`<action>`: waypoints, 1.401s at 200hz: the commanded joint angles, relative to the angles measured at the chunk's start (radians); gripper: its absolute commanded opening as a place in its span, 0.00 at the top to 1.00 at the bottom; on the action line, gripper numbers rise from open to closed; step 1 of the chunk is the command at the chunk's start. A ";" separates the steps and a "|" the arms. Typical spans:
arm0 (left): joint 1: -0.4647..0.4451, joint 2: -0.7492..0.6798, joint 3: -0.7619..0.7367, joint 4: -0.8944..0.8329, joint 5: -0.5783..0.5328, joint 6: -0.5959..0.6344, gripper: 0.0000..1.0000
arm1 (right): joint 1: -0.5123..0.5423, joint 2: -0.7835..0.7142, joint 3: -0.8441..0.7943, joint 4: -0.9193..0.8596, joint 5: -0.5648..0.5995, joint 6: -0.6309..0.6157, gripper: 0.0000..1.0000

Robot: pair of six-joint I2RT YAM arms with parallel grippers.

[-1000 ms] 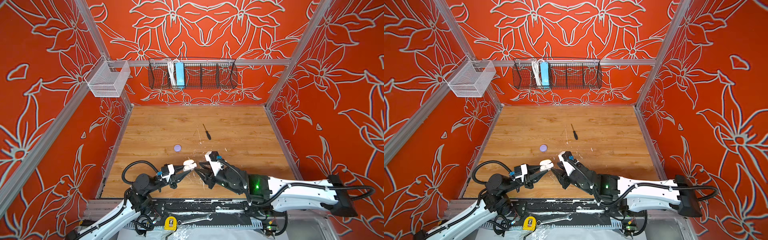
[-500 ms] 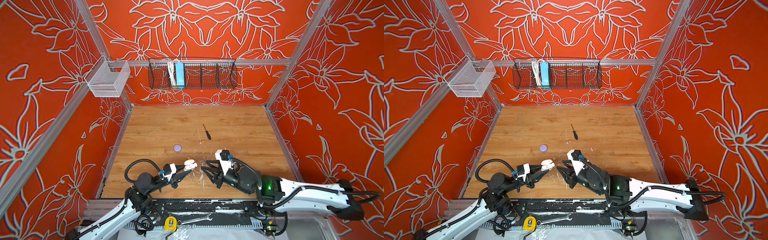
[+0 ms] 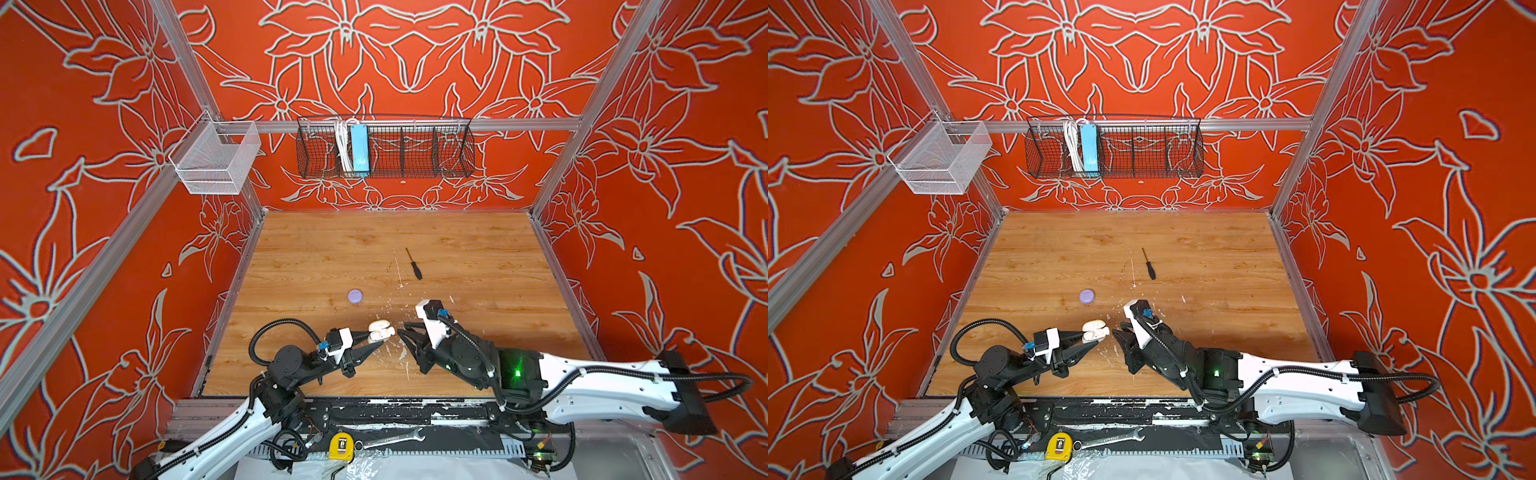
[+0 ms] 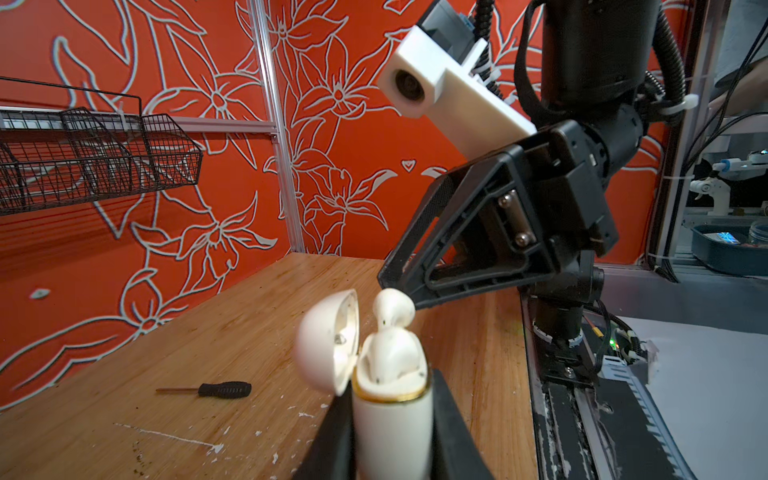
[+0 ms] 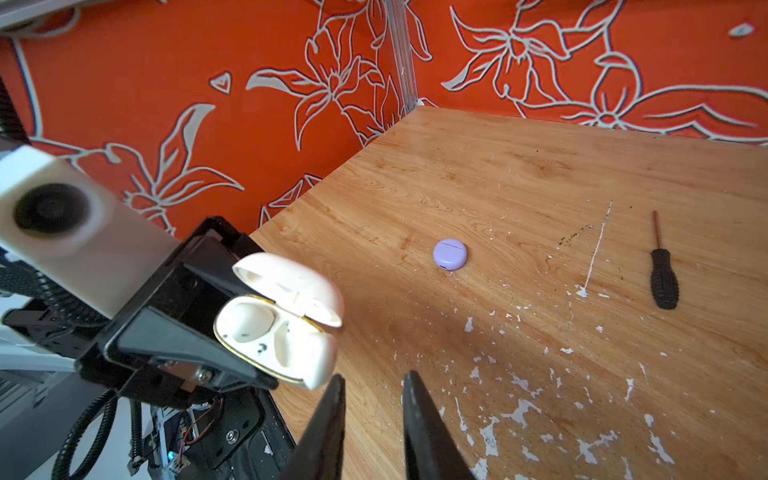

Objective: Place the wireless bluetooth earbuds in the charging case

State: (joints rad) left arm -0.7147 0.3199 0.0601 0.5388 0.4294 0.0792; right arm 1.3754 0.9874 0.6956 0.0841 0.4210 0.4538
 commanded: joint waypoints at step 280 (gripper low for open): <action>-0.007 0.068 0.060 -0.007 -0.007 0.033 1.00 | 0.004 0.060 0.114 0.036 -0.111 -0.027 0.87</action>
State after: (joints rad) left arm -0.7147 0.3527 0.0959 0.5518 0.3897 0.0925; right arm 1.3743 1.0557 0.7612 0.0868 0.3351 0.4492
